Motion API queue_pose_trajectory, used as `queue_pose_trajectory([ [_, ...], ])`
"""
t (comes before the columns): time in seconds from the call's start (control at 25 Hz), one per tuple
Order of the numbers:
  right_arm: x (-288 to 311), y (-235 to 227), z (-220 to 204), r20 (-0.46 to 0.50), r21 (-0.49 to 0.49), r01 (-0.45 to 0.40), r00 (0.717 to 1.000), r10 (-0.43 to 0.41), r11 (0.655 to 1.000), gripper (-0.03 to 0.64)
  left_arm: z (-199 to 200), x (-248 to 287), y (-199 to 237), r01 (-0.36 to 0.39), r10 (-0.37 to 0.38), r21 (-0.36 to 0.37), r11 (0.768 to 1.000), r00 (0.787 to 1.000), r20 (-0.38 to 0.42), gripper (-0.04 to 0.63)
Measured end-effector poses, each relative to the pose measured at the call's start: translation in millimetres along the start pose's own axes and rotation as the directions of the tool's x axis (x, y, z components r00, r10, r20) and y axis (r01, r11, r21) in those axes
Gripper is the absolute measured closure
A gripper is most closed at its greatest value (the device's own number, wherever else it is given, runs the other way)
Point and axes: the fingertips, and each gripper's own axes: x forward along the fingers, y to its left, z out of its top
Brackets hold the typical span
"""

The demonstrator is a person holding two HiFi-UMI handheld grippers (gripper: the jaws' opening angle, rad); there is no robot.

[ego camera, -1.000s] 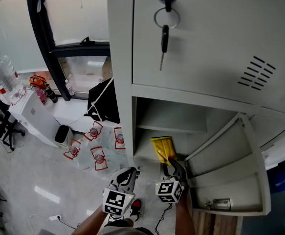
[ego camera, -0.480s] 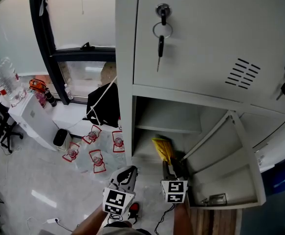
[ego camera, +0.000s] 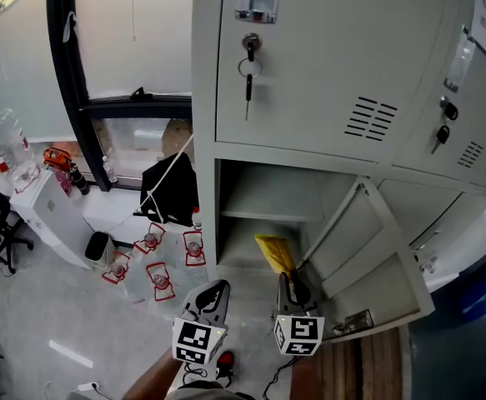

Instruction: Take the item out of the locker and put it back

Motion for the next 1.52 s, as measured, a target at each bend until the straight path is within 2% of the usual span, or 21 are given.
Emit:
queue_pose_trajectory([
  [0.52,-107.6,3.4,30.1,0.119,0.051,0.085,0.989,-0.091,0.995,0.578,5.4,-44.9,-38.2,0.048,-0.049,0.022,0.999,0.998,0.029,0.572],
  [1.04,-193.4,30.0,-1.6,0.087,0.075,0.123,0.988,-0.129,0.99,0.584,-13.6,-105.0,-69.7,0.078,-0.079,0.03,0.996,0.997,0.02,0.572],
  [1.52,-226.3,39.5,-20.5,0.061,0.088,0.137,0.988,-0.142,0.987,0.586,-25.9,-133.5,-84.7,0.085,-0.085,0.034,0.996,0.996,0.009,0.572],
])
